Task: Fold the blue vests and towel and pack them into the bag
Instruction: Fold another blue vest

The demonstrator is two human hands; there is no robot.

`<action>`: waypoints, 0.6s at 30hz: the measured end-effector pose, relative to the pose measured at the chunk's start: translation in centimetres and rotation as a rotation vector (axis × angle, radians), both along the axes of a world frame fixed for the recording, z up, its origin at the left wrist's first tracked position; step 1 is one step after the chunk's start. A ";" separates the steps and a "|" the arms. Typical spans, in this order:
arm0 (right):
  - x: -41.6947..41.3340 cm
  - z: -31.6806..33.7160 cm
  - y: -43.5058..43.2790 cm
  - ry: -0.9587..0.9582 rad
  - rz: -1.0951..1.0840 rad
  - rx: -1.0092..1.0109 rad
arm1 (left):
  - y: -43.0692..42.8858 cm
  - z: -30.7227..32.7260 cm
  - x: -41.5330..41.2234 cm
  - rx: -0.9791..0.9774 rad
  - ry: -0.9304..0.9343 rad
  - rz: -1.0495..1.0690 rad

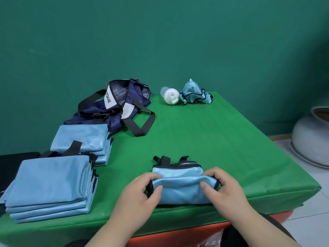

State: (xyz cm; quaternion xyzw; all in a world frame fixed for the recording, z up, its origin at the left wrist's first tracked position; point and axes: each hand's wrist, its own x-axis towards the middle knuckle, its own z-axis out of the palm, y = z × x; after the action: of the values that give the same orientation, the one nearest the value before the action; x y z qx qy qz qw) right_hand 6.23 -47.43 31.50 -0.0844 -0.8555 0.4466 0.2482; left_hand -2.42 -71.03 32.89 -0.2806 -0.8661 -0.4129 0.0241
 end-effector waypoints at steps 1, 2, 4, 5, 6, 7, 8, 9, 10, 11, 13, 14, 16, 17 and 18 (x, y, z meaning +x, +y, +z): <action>-0.6 0.0 0.1 0.005 -0.026 0.026 | 0.5 0.1 -0.6 -0.009 -0.002 0.018; -1.3 0.0 0.3 0.003 -0.046 0.055 | 0.9 0.2 -1.2 -0.026 -0.005 0.033; -2.8 -0.2 0.8 -0.031 -0.065 0.103 | 1.8 0.2 -2.6 -0.053 -0.010 0.064; -3.5 -0.3 1.1 -0.065 -0.065 0.116 | 2.2 0.1 -3.3 -0.057 -0.015 0.077; -4.2 -0.4 1.4 -0.109 -0.066 0.125 | 2.5 0.0 -4.0 -0.063 -0.018 0.085; -4.8 -0.5 1.7 -0.150 -0.071 0.130 | 2.8 -0.3 -4.6 -0.078 -0.021 0.087; -5.4 -0.5 2.0 -0.174 -0.077 0.142 | 3.1 -0.5 -5.2 -0.100 -0.025 0.084; -5.9 -0.6 2.3 -0.195 -0.083 0.166 | 3.3 -0.8 -5.8 -0.127 -0.024 0.081; -6.4 -0.6 2.4 -0.224 -0.083 0.211 | 3.5 -1.2 -6.3 -0.156 -0.015 0.083; -6.8 -0.7 2.5 -0.269 -0.080 0.261 | 3.6 -1.5 -6.7 -0.182 -0.008 0.095; -7.2 -0.7 2.7 -0.355 -0.078 0.345 | 3.7 -2.0 -7.3 -0.221 -0.007 0.143; -7.3 -0.8 2.8 -0.373 -0.083 0.375 | 3.7 -2.2 -7.5 -0.255 -0.002 0.144; -7.3 -0.9 2.8 -0.355 -0.080 0.418 | 3.7 -2.0 -7.6 -0.335 0.009 0.083; -7.3 -1.0 2.8 -0.345 -0.068 0.427 | 3.7 -1.9 -7.6 -0.345 0.004 0.044; -7.2 -1.0 2.8 -0.340 -0.055 0.432 | 3.7 -1.6 -7.5 -0.336 -0.009 0.015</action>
State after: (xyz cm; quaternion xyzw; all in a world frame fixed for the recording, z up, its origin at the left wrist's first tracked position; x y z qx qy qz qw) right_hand -0.97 -44.60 30.48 -0.1265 -0.9577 0.2263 0.1252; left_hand -9.89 -67.29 31.30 -0.2725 -0.9250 -0.2636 -0.0239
